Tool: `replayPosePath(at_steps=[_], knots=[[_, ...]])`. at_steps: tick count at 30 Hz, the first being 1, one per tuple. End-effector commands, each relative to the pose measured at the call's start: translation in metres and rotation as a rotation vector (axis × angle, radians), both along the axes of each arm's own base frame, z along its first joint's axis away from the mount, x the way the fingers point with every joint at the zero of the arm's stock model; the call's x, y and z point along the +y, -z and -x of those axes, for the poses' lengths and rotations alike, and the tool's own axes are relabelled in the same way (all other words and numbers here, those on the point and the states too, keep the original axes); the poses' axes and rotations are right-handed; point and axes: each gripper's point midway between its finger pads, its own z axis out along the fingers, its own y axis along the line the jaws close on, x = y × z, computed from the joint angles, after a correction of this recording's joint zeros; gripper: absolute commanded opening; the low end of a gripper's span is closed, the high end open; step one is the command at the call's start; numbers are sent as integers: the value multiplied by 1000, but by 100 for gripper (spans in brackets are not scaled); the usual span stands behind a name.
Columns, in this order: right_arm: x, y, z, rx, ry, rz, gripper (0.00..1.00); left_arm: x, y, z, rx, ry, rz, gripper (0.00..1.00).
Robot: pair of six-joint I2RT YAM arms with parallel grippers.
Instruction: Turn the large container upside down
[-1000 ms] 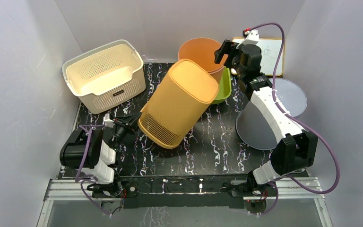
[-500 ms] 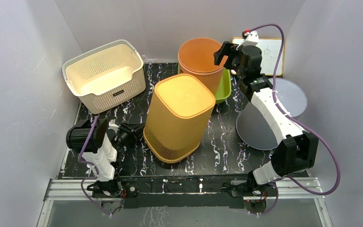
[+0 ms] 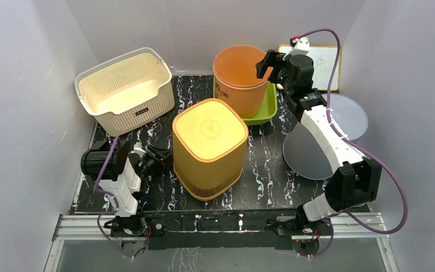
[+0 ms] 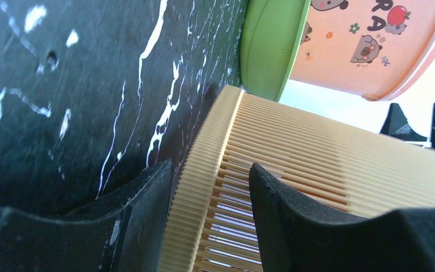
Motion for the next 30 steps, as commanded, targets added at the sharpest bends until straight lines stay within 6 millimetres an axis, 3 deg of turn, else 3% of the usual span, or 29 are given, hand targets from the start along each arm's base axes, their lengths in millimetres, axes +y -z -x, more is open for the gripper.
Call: replayPosePath(at_steps=[1,3,6,10,16,19,23,30], knots=[[-1,-30,7,-81,-8,-23,83,2,-11,-16,-102,39,-110,50],[-1,-31,7,-84,-9,-24,83,7,-10,-26,-99,54,-208,51],[-1,-30,7,-82,-8,-22,83,22,3,-26,27,70,-385,56],[0,-27,7,-78,-12,-27,83,41,-12,-29,59,63,-547,59],[1,-24,8,-68,-16,-24,83,52,-25,-16,91,96,-662,63],[0,-22,10,-63,-12,-19,83,58,-49,-16,33,95,-726,62],[7,-20,10,-60,-25,-30,82,65,-95,-34,-62,140,-854,63],[19,-19,5,-55,-45,-30,82,89,-141,-70,-151,222,-1118,63]])
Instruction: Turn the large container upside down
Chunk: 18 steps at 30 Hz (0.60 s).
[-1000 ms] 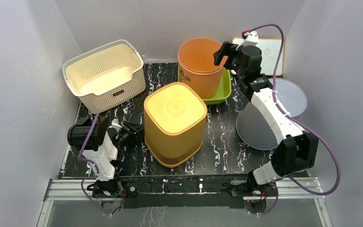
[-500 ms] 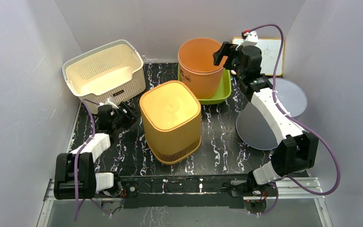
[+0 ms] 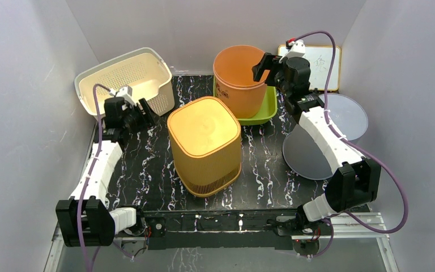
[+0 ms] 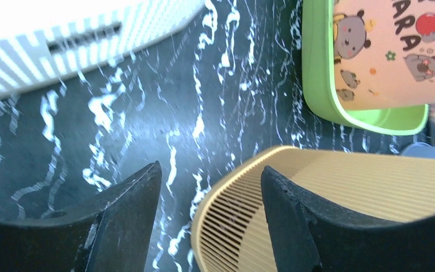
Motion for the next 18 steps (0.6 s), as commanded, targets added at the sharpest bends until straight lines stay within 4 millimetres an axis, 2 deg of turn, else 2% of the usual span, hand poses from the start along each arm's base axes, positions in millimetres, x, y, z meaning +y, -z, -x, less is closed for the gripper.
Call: replayPosePath(at_steps=[1,7,12,14,18], knots=[[8,-30,-1,-77,-14,-22,82,15,-3,-7,39,101,-207,64],[15,-32,2,-70,-19,-1,82,10,-22,-34,-45,176,-245,66],[15,-48,11,-93,-10,0,82,11,-47,-46,-120,220,-310,69],[18,-62,11,-110,-14,-6,82,11,-63,-52,-166,232,-332,72],[23,-69,9,-109,-19,-6,82,10,-95,-68,-284,249,-373,73]])
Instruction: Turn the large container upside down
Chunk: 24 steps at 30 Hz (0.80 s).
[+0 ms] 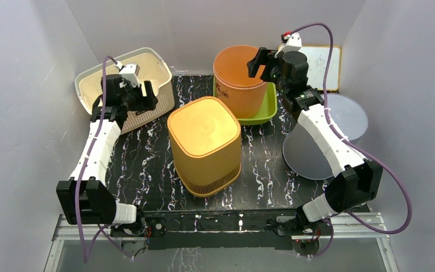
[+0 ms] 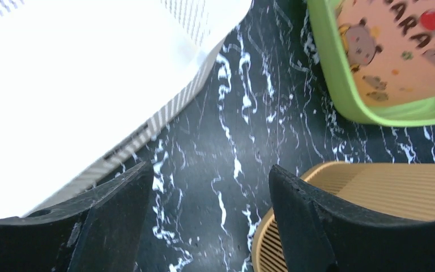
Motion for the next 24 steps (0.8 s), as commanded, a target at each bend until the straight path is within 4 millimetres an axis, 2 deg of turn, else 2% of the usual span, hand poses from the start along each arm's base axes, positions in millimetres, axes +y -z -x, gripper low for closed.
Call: replayPosePath(at_steps=[1,3,10,16,24], knots=[[2,-51,0,-111,12,-29,82,-5,-51,-18,-177,84,-69,73],[2,-50,-1,-108,17,-38,81,-9,-55,-25,-203,127,-84,73],[6,-49,-3,-117,15,-55,81,-27,-48,-52,-299,283,-144,73],[11,-39,-13,-98,13,-45,81,-24,-20,-74,-282,317,-210,74],[11,-35,-22,-92,23,-21,81,-12,13,-91,-232,312,-291,74]])
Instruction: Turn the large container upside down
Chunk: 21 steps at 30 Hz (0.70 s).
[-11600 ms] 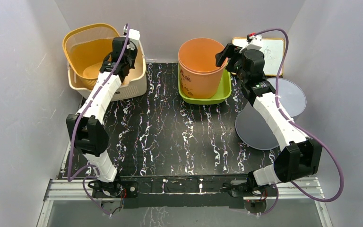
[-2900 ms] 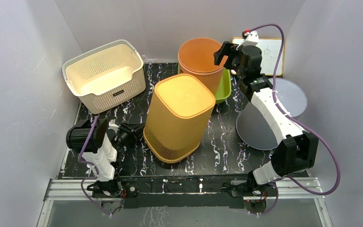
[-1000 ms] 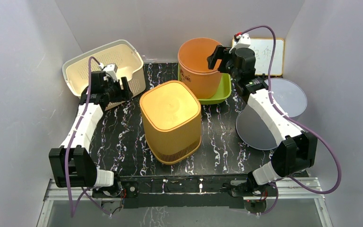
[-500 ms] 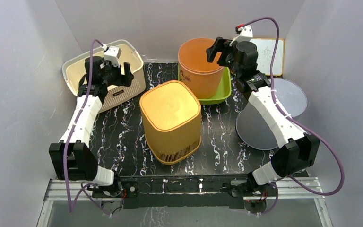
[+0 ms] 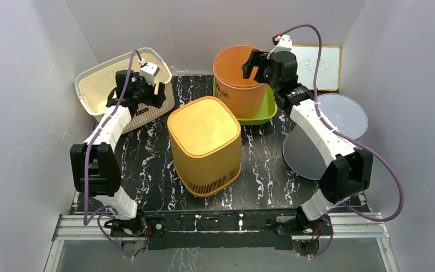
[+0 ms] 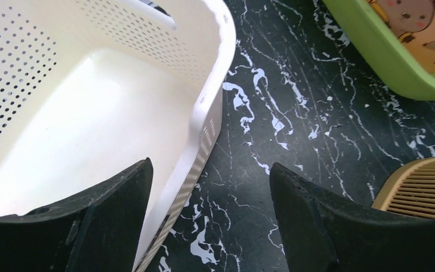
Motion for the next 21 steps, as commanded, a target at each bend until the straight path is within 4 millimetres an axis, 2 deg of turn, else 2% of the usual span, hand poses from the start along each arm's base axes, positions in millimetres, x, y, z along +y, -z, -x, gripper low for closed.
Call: replayPosePath(at_steps=[1,7,13,21], knots=[[-3,-47,-4,-118,21,-18,81,8,-15,-16,-84,5,-83,74],[-1,-35,-9,-97,13,6,81,26,10,-21,-36,-36,-174,75],[-2,-30,-11,-96,19,19,81,34,28,-18,13,-43,-195,71],[-3,-24,-14,-95,25,44,82,57,54,-21,61,-145,-256,52]])
